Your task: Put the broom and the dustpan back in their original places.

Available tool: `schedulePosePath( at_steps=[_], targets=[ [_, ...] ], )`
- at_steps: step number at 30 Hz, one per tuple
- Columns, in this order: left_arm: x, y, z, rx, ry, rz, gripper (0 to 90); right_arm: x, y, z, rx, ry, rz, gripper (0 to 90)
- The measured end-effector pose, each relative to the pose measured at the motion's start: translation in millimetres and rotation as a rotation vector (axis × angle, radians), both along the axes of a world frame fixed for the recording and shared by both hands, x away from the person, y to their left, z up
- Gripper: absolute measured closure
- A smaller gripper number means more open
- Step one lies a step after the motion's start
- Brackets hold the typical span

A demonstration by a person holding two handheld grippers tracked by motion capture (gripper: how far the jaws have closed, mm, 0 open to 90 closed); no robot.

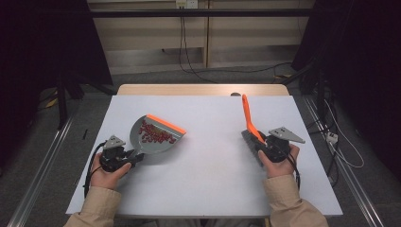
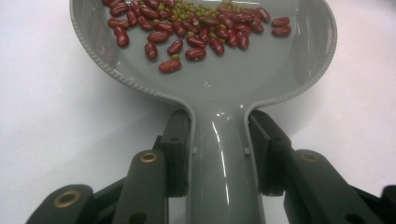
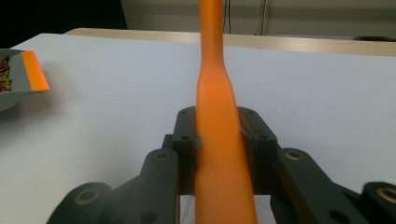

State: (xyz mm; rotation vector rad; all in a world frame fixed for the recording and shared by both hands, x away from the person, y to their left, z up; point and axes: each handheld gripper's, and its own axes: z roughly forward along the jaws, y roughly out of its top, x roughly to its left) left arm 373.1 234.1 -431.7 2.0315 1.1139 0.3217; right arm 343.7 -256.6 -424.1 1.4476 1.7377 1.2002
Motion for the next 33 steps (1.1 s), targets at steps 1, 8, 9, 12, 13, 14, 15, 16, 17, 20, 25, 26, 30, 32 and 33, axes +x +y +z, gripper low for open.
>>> schedulePosePath(
  at_steps=[1,8,9,12,13,14,15,16,17,20,25,26,30,32,33],
  targets=[
    [0.7,0.7,-0.8,-0.002,0.003,0.008,62.7,0.0,-1.6,0.3,-0.001,0.001,-0.004,71.1],
    [3.7,2.1,-4.7,0.021,0.03,0.056,62.7,-0.2,-12.6,1.1,-0.008,0.003,-0.028,71.1],
    [4.1,2.3,-5.2,0.027,0.032,0.059,62.7,-0.4,-14.0,0.9,-0.011,0.005,-0.028,71.0],
    [5.5,2.1,-6.4,0.029,0.036,0.07,62.6,-1.4,-18.7,0.5,-0.016,0.005,-0.034,71.1],
    [5.8,1.8,-6.7,0.029,0.036,0.075,62.6,-1.7,-20.1,0.5,-0.019,0.005,-0.039,71.0],
    [5.9,1.4,-6.8,0.03,0.036,0.082,62.6,-1.7,-21.4,0.5,-0.02,0.006,-0.041,71.0],
    [5.9,0.7,-7.1,0.034,0.031,0.088,62.6,-1.8,-22.6,0.4,-0.023,0.008,-0.043,71.1],
    [6.0,0.4,-7.0,0.036,0.03,0.092,62.6,-1.9,-23.5,0.2,-0.027,0.005,-0.047,71.1],
    [6.0,0.3,-7.2,0.035,0.03,0.098,62.6,-2.0,-24.3,0.0,-0.026,0.008,-0.046,71.1],
    [6.7,2.0,-7.9,0.042,0.031,0.116,62.6,-2.3,-25.3,-0.5,-0.031,0.011,-0.047,71.1],
    [7.2,3.1,-10.9,0.042,0.044,0.137,62.5,-2.1,-25.5,-0.8,-0.043,0.013,-0.045,71.0],
    [7.3,3.2,-10.7,0.041,0.044,0.137,62.5,-2.0,-25.7,-0.8,-0.046,0.014,-0.044,71.1],
    [6.7,1.7,-11.6,0.044,0.038,0.142,62.5,-1.3,-28.5,-0.3,-0.055,0.012,-0.052,71.1],
    [6.2,0.7,-11.8,0.047,0.035,0.146,62.4,-0.7,-31.4,0.5,-0.059,0.01,-0.064,71.1],
    [6.0,0.4,-12.0,0.046,0.035,0.15,62.4,-0.4,-33.4,0.8,-0.062,0.009,-0.069,71.0]
  ],
)
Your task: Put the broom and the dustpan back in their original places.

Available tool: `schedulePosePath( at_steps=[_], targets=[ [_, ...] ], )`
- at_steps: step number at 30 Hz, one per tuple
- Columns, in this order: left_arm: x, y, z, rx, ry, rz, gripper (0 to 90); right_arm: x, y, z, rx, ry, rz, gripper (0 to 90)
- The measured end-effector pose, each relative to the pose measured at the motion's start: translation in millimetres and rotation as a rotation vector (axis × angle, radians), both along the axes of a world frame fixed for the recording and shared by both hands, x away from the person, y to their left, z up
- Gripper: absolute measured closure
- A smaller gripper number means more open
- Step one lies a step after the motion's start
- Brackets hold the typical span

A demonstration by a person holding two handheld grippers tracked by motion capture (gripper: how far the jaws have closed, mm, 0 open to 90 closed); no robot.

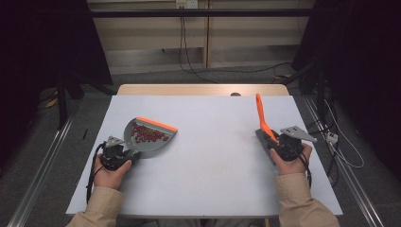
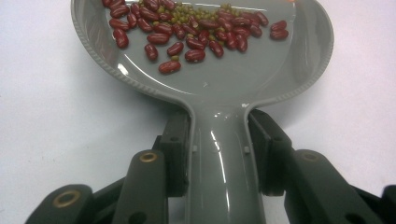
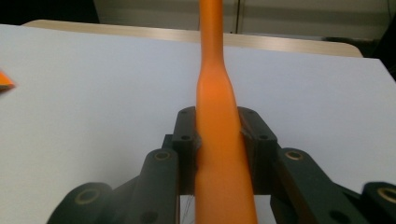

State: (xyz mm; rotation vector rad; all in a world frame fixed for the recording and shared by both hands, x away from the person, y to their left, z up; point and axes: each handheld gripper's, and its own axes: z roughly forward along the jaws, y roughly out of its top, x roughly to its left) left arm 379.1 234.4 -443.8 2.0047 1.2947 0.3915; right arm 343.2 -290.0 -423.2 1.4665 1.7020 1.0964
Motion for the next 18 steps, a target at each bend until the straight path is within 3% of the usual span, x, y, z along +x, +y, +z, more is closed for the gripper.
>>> schedulePosePath(
  at_steps=[10,14,18],
  targets=[
    [-4.3,-2.9,-1.2,-0.018,-0.005,0.008,62.0,0.2,-7.8,-6.8,-0.046,0.015,-0.043,71.0],
    [-8.6,-5.7,-1.1,-0.052,-0.003,-0.008,59.2,0.3,-2.8,-12.6,-0.077,0.036,-0.041,71.0],
    [-12.1,-9.0,-1.6,-0.087,0.01,-0.03,55.9,0.0,1.3,-13.3,-0.089,0.03,-0.045,71.0]
  ],
)
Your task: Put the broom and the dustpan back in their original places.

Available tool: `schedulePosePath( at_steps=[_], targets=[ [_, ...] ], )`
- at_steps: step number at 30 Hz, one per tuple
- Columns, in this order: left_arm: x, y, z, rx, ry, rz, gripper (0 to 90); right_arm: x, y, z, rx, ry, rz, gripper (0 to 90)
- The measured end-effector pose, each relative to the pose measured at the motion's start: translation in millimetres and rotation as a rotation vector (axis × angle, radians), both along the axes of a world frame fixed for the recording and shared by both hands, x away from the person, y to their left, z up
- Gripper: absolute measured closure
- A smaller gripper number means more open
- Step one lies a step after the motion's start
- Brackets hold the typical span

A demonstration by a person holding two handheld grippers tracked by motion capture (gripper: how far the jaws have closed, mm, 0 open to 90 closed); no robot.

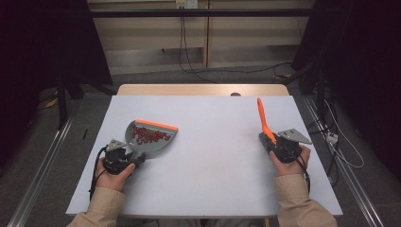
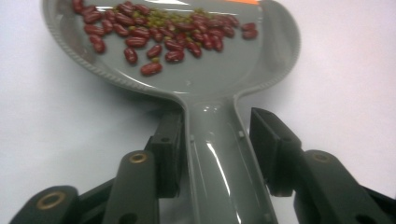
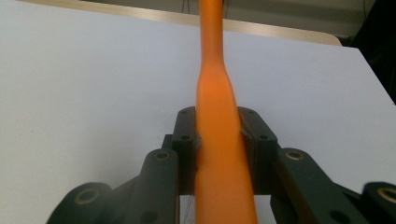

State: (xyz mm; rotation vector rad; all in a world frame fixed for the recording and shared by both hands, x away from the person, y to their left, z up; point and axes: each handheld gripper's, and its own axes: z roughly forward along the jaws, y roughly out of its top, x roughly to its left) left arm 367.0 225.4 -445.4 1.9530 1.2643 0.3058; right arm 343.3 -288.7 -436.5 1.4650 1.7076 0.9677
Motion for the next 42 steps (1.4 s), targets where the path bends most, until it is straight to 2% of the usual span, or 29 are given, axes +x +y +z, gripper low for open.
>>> schedulePosePath(
  at_steps=[6,10,14,17,19,21,23,27,32,37,42],
  targets=[
    [-3.7,-5.8,-1.1,-0.034,0.008,-0.017,49.8,-0.3,8.4,-1.0,-0.001,0.0,0.014,70.4],
    [-5.7,-8.9,-0.5,-0.057,0.014,-0.038,44.8,-0.1,11.7,-1.5,0.022,0.001,0.023,69.6],
    [-9.0,-13.6,1.6,-0.08,0.0,-0.068,38.4,-0.7,15.8,-1.8,0.071,0.0,0.041,67.9],
    [-12.5,-18.2,3.3,-0.087,-0.008,-0.092,34.8,-0.3,22.2,-2.7,0.075,0.005,0.062,66.4],
    [-13.3,-21.2,3.5,-0.109,-0.002,-0.116,30.4,0.0,25.5,-4.6,0.114,0.015,0.075,62.7],
    [-14.0,-23.0,3.3,-0.105,-0.006,-0.129,25.8,-0.9,27.3,-4.9,0.196,0.0,0.119,60.1],
    [-14.5,-22.5,3.5,-0.119,-0.011,-0.136,22.4,-3.4,29.6,-2.3,0.218,-0.017,0.146,53.2],
    [-16.5,-17.1,6.7,-0.119,-0.062,-0.134,13.5,-6.9,28.3,-1.4,0.23,-0.002,0.197,43.2],
    [-18.5,-11.3,13.2,-0.135,-0.135,-0.145,9.7,-11.7,26.7,-3.5,0.233,0.017,0.223,36.2],
    [-19.5,-5.4,16.4,-0.135,-0.157,-0.148,9.5,-18.4,23.8,-2.6,0.24,0.005,0.233,32.4],
    [-20.5,3.4,18.1,-0.145,-0.183,-0.153,8.4,-23.7,21.4,-3.6,0.224,0.001,0.25,29.5]
  ],
)
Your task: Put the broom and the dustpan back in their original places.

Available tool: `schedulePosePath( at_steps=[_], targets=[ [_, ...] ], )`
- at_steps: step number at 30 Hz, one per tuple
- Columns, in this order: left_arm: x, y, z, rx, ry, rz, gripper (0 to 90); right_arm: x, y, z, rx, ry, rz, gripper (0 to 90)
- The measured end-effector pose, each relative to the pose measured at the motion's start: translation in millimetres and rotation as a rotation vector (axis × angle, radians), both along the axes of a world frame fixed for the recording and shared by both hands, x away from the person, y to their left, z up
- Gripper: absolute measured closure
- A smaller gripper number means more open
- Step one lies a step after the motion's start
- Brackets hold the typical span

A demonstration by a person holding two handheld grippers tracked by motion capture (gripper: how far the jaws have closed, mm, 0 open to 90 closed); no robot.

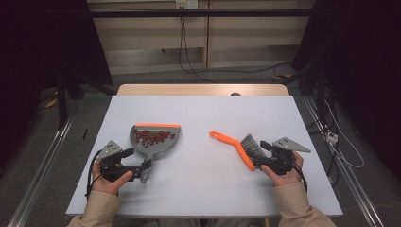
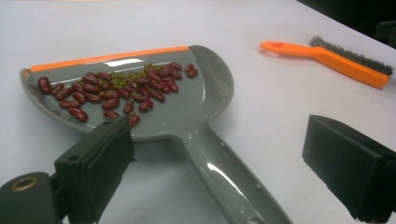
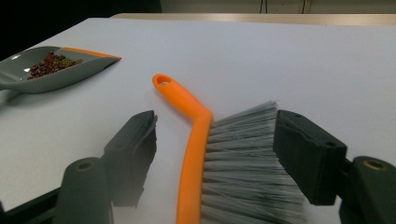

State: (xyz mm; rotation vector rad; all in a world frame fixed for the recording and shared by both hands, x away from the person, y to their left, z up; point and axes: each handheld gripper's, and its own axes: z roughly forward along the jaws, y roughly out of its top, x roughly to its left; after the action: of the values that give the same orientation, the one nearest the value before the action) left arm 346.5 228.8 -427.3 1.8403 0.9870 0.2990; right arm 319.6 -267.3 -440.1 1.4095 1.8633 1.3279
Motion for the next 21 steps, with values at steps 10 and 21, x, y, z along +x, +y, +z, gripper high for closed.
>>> schedulePosePath(
  at_steps=[10,21],
  targets=[
    [-2.9,8.6,-0.9,-0.027,-0.039,-0.047,6.8,-13.3,-0.4,-2.9,-0.033,-0.02,0.062,23.8],
    [-3.5,11.8,-3.9,-0.018,-0.059,-0.094,6.1,-21.4,-5.2,-6.6,-0.079,-0.019,0.128,21.1]
  ],
)
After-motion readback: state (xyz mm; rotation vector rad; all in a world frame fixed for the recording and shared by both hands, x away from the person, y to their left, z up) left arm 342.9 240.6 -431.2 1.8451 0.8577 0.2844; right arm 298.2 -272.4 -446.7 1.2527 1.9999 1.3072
